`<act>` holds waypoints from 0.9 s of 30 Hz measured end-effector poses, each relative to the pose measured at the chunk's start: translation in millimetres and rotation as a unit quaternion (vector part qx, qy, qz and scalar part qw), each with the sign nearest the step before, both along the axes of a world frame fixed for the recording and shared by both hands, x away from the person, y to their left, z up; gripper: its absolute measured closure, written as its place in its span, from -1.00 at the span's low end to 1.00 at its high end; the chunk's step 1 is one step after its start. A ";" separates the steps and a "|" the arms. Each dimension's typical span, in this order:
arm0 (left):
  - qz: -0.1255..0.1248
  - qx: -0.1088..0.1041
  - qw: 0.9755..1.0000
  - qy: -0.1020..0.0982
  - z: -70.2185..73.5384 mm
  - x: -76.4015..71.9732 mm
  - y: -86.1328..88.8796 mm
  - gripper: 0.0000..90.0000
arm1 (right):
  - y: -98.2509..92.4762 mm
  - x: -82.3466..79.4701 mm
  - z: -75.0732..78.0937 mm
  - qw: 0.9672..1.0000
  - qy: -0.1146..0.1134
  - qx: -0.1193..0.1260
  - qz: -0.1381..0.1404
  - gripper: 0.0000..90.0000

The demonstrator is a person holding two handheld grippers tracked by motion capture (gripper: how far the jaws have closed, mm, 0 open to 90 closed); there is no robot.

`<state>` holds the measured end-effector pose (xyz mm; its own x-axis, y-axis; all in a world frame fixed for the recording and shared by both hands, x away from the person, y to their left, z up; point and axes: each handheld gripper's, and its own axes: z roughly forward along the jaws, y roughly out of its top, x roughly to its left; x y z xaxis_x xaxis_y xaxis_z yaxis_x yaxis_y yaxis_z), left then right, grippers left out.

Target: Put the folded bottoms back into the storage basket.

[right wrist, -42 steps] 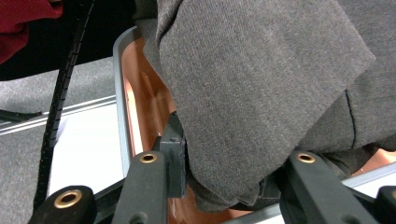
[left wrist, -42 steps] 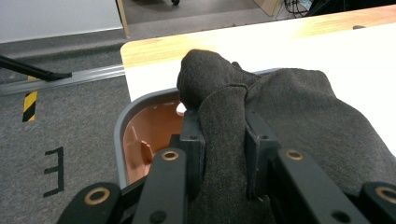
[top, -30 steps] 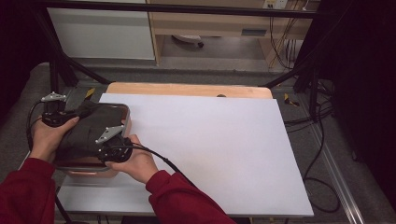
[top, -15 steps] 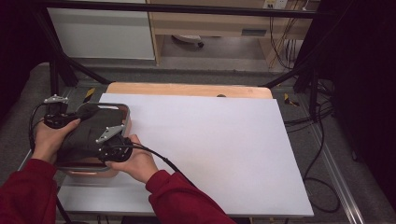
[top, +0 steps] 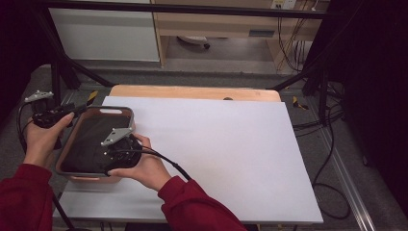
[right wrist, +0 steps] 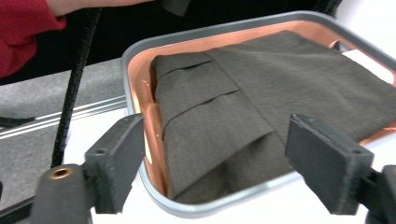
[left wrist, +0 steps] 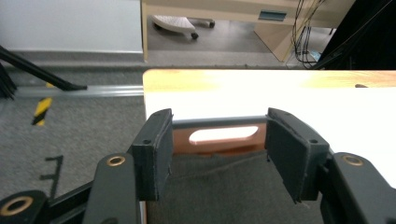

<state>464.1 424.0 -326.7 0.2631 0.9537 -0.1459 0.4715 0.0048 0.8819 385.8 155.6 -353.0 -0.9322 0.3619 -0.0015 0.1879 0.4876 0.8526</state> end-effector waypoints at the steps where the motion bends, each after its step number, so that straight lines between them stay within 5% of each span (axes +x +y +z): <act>1: -0.002 0.001 1.000 -0.007 3.8 -1.7 -2.6 -0.06 | -2.4 -0.6 1.5 1.000 -0.004 -0.001 -0.002 -0.59; 10: -0.023 -0.001 0.999 -0.042 17.1 -17.3 -31.7 -0.19 | -36.9 7.0 7.2 0.999 0.004 0.001 -0.042 -0.78; 14: -0.025 0.017 0.998 -0.049 15.9 -23.2 -47.5 -0.26 | -56.1 11.6 3.9 0.998 0.008 0.001 -0.062 -0.80; 27: -0.073 0.035 0.996 -0.048 -0.1 -48.2 -107.7 -0.59 | -117.3 22.0 -12.8 0.992 0.011 0.003 -0.122 -0.88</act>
<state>415.8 316.3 -326.8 0.4084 0.9116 -0.0477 0.3769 -0.1208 0.9183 407.8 38.2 -365.8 -0.8168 0.5765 0.0200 0.3178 0.4207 0.8497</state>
